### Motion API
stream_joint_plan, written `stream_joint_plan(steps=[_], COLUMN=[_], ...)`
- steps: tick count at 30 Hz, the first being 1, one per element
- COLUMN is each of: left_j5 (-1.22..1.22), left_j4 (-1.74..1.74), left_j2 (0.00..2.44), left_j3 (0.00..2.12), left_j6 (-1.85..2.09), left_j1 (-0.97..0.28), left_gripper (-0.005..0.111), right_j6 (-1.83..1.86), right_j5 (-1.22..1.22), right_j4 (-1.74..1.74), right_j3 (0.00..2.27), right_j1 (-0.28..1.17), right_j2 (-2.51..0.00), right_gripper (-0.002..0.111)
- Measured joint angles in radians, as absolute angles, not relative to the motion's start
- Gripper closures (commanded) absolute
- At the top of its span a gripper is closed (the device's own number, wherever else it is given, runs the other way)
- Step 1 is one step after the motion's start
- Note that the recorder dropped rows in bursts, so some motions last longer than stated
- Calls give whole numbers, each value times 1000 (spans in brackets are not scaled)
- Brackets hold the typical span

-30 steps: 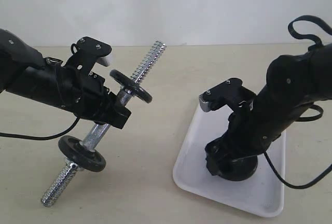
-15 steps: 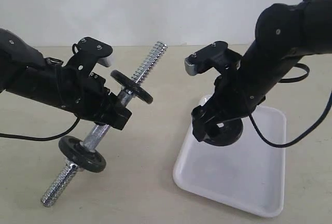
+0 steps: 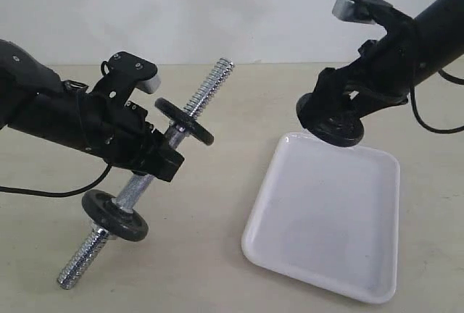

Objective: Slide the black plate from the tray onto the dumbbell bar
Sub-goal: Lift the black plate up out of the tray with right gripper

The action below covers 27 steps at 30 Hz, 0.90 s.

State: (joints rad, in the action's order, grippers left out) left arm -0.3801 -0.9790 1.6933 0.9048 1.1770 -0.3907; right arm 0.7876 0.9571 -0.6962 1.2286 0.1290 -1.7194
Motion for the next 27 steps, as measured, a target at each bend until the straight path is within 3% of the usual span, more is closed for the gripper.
stream_joint_plan(steps=[13, 27], left_j5=[-466, -488], left_j4=[-933, -929], left_j2=[1693, 1692], left_j3=[901, 901], left_j6=[1203, 1211], left_j1=[-391, -391], left_gripper=[102, 102], right_j6=[860, 938], right_j5=[1058, 1189], right_j4=[-805, -1050], right_j3=[1310, 1313], right_j1=[111, -11], right_j2=[-1719, -1761], right_gripper=[108, 108])
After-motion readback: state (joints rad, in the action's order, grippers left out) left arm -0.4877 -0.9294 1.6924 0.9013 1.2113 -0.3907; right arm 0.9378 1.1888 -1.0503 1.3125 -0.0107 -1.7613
